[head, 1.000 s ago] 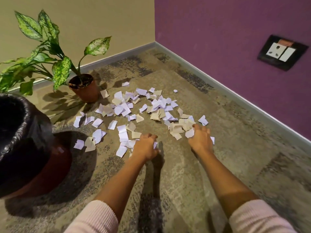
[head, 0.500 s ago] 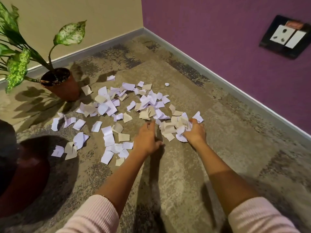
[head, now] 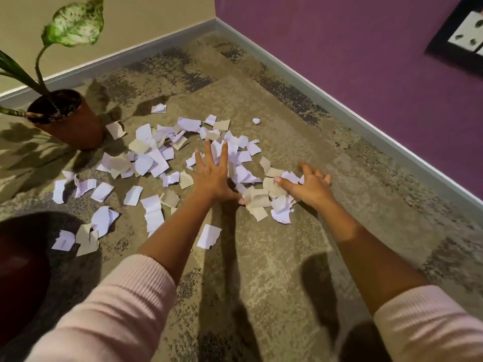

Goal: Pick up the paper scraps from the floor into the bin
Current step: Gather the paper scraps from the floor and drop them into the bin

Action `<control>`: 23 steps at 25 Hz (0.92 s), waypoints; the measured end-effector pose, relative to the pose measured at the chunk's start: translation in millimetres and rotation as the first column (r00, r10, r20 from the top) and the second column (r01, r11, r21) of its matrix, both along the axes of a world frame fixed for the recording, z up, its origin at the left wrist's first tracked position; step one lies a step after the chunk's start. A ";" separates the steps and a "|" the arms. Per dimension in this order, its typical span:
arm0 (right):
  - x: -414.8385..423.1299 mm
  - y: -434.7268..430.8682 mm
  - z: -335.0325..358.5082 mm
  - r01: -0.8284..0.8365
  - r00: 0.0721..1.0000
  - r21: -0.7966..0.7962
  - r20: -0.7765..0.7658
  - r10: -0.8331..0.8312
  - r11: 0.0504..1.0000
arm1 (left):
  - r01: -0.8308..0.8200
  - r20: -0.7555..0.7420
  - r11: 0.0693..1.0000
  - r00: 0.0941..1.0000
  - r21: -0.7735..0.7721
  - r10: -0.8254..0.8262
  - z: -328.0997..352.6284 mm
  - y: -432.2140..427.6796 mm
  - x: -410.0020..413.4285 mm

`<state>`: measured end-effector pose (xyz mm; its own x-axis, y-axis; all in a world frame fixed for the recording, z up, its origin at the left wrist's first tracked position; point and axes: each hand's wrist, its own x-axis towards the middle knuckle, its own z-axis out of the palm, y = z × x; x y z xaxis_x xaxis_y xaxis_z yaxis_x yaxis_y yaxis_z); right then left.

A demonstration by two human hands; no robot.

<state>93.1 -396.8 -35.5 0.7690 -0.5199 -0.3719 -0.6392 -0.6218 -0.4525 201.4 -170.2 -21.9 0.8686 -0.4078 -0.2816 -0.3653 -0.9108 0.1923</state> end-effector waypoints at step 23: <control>-12.9 103.7 1.7 -0.400 0.915 -0.145 -0.003 0.404 0.905 | 0.150 0.022 0.985 0.989 -0.090 -0.148 12.9 32.2 -34.1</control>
<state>80.2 -293.1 -33.8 0.9322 -0.2097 -0.2950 -0.3107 -0.8816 -0.3552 167.3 -138.0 -9.0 0.8000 -0.5564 -0.2245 -0.4991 -0.8248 0.2657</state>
